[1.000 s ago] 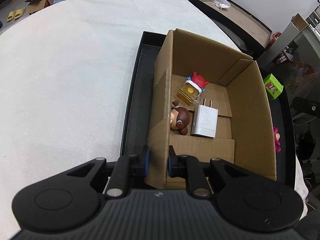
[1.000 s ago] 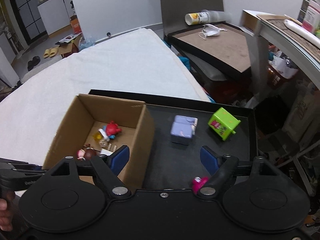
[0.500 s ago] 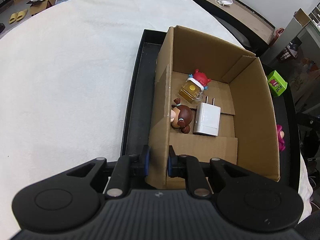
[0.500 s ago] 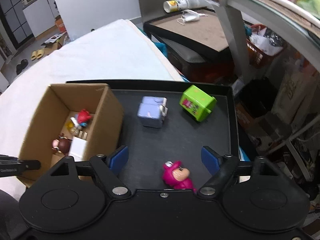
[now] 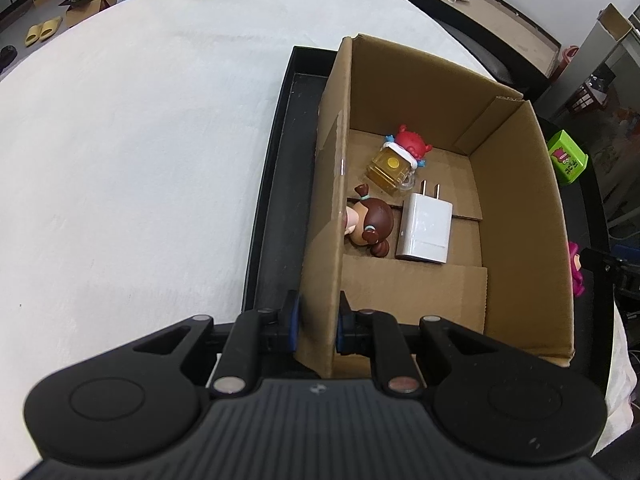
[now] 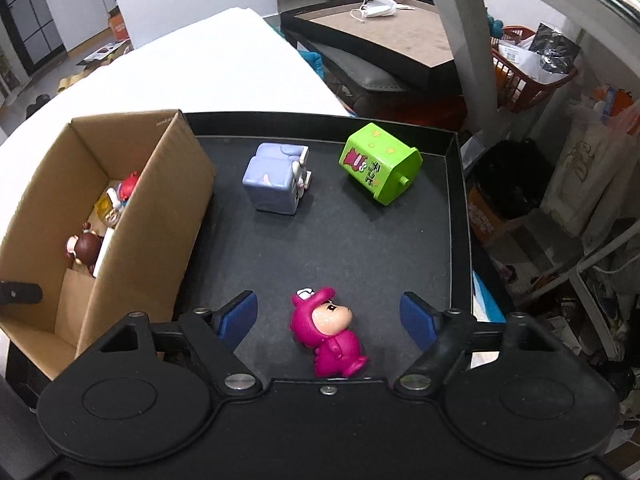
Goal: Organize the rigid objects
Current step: 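Move the right gripper back to the pink pig figure on the tray, then grasp the pink pig figure with the right gripper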
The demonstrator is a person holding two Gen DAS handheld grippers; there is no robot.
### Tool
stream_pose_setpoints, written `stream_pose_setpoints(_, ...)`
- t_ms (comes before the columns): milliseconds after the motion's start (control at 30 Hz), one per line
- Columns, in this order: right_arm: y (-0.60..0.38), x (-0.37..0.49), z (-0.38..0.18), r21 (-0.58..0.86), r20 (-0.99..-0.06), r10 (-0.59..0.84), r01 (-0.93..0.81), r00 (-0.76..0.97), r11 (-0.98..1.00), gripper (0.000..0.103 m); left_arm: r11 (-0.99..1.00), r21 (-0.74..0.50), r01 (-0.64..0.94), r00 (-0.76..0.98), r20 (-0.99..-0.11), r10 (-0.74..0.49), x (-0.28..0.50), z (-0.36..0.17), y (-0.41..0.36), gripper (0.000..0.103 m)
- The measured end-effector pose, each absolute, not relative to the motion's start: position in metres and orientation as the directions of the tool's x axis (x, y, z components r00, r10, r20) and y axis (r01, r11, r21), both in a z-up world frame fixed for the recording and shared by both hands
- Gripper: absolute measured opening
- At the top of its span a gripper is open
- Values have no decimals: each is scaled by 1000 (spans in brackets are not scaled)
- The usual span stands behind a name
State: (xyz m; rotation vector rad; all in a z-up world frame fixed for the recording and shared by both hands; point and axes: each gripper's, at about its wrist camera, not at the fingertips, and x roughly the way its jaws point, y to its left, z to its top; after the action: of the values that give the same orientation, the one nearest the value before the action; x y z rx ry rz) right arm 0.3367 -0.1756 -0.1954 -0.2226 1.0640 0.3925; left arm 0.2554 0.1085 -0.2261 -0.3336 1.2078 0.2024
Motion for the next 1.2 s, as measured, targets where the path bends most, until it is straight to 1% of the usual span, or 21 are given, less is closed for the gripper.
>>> stream_pose_setpoints(167,-173,337,-207,-18,-892,185,-440,413,898,76,931,-136,-337,340,-940,-15,256,-228,108,16)
stream_pose_setpoints(267,-171,337,-216,-53,-903,146,-443,404,895,76,933,-125,-337,335,-942,-6,257,-228,106,16)
stream_pose_setpoints(367,-169,338,-221,-42,-911,151,-452,383,891,74,933,-120,-339,332,-943,-1,258,-229,105,16)
stream_pose_setpoints(500,-167,337,-226,-12,-924,164,-457,345,890,74,930,-127,-345,333,-943,-5,258,-230,107,16)
stream_pose_setpoints(700,-155,330,-235,-62,-930,136,-509,342,858,73,929,-130,-346,333,-943,-8,257,-232,107,16)
stream_pose_setpoints(733,-155,330,-236,-57,-932,137,-508,336,860,72,929,-131,-347,333,-943,-9,257,-232,108,16)
stream_pose_setpoints(833,-153,331,-241,-61,-939,124,-511,321,857,57,928,-136,-347,334,-942,-13,257,-232,109,16)
stream_pose_setpoints(867,-153,331,-243,-61,-943,118,-512,310,857,43,928,-138,-347,335,-942,-15,257,-232,109,16)
stream_pose_setpoints(900,-154,333,-245,-56,-947,117,-510,301,858,35,927,-140,-347,336,-942,-16,256,-232,109,16)
stream_pose_setpoints(1000,-157,333,-242,-44,-944,127,-498,305,866,30,926,-147,-348,341,-940,-21,255,-232,110,16)
stream_pose_setpoints(1200,-162,333,-228,-25,-933,149,-471,328,882,30,926,-156,-343,344,-939,-31,255,-232,112,16)
